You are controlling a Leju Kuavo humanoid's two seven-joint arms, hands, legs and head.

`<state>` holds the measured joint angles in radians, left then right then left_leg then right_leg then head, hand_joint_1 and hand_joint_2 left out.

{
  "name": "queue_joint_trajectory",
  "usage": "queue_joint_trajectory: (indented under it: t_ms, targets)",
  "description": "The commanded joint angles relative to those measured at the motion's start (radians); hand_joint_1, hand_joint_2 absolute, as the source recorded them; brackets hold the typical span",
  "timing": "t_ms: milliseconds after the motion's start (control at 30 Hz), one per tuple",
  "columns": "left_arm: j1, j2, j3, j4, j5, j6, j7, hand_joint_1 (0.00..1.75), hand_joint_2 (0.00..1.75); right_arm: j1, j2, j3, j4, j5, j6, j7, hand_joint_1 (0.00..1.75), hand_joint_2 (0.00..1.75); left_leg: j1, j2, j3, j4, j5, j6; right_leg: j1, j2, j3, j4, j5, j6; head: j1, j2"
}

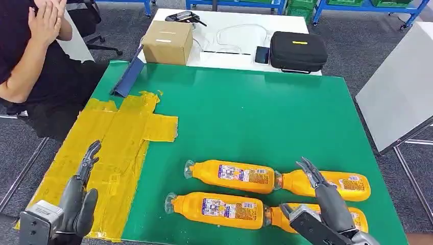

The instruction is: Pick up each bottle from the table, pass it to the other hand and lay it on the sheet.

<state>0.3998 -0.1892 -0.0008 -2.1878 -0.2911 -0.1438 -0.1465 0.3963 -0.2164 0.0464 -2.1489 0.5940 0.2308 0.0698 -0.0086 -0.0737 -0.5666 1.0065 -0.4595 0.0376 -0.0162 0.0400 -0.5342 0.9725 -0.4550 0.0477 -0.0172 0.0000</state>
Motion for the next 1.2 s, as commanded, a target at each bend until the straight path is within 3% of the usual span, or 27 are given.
queue_joint_trajectory:
  t_ms: [33, 233, 367, 533, 800, 867, 1200]
  targets:
    - [-0.053, 0.008, 0.030, 0.068, -0.027, 0.000, 0.008, 0.00, 0.00, -0.040, -0.174, 0.270, 0.083, 0.041, -0.030, 0.026, 0.00, 1.75, 0.001, 0.008, 0.003, -0.002, 0.000, -0.003, 0.002, -0.002, 0.003, -0.002, 0.001, -0.002, 0.000, 0.000]
    - [-0.081, 0.009, 0.015, 0.088, -0.023, 0.002, 0.024, 0.00, 0.00, -0.117, -0.186, 0.426, 0.122, 0.072, -0.044, 0.064, 0.00, 1.75, 0.001, 0.007, 0.002, -0.001, 0.000, -0.002, 0.002, -0.001, 0.002, -0.002, 0.001, -0.002, 0.000, 0.000]
    - [-0.123, 0.020, -0.015, 0.110, -0.023, 0.007, 0.049, 0.00, 0.00, -0.238, -0.120, 0.507, 0.246, 0.086, -0.031, 0.025, 0.00, 1.75, 0.002, 0.009, 0.003, -0.002, 0.001, -0.003, 0.003, 0.001, 0.003, -0.003, 0.002, -0.002, 0.000, 0.000]
    - [-0.129, 0.031, -0.031, 0.109, -0.025, 0.007, 0.057, 0.00, 0.00, -0.260, -0.116, 0.516, 0.264, 0.101, -0.026, 0.020, 0.00, 1.75, 0.001, 0.004, 0.003, -0.002, 0.001, -0.002, 0.001, -0.002, 0.003, -0.002, 0.001, -0.001, 0.000, 0.000]
    - [-0.162, 0.050, -0.070, 0.123, -0.019, 0.009, 0.072, 0.00, 0.00, -0.336, -0.066, 0.522, 0.334, 0.228, 0.044, 0.073, 0.00, 1.75, 0.002, 0.011, 0.004, -0.002, 0.001, -0.004, 0.003, -0.003, 0.004, -0.003, 0.001, -0.003, 0.000, 0.000]
    - [-0.165, 0.049, -0.071, 0.124, -0.018, 0.010, 0.073, 0.00, 0.00, -0.339, -0.063, 0.518, 0.343, 0.229, 0.044, 0.073, 0.00, 1.75, 0.001, 0.005, 0.002, -0.002, 0.001, -0.002, 0.001, -0.001, 0.002, -0.002, 0.001, -0.001, 0.000, 0.000]
    - [-0.194, 0.059, -0.093, 0.141, 0.001, 0.012, 0.089, 0.00, 0.00, -0.328, -0.060, 0.508, 0.417, 0.247, 0.099, 0.071, 0.00, 1.75, 0.001, 0.005, 0.002, -0.001, 0.001, -0.002, 0.002, -0.002, 0.003, -0.002, 0.001, -0.002, 0.000, 0.000]
